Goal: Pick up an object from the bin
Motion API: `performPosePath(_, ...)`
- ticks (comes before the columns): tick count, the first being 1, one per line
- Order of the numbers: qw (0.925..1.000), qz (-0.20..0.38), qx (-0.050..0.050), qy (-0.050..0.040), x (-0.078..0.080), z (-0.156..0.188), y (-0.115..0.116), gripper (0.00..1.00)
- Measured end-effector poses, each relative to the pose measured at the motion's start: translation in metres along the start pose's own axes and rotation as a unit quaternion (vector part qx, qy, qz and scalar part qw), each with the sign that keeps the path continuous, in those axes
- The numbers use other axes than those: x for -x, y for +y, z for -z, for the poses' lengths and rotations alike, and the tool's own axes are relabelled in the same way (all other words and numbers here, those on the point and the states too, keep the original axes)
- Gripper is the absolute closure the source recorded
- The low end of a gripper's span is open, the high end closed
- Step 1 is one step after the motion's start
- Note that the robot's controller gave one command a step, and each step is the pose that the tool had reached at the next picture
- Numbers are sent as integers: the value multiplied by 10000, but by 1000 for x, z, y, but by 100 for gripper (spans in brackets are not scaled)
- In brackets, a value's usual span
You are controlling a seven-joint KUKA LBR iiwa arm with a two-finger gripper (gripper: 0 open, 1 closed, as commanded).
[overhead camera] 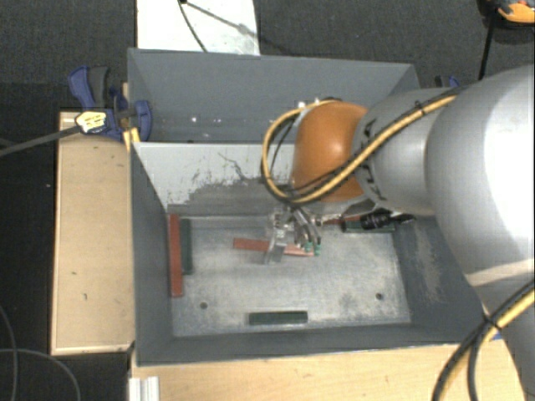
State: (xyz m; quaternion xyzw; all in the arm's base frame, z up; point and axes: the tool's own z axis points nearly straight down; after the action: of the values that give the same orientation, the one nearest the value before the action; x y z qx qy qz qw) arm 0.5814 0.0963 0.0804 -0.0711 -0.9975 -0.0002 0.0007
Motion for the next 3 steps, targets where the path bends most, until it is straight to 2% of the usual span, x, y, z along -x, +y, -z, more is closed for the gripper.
performPosePath(1,10000,2,-7,22,-1,16,0,100)
performPosePath(3,10000,9,7,-24,1,56,0,100)
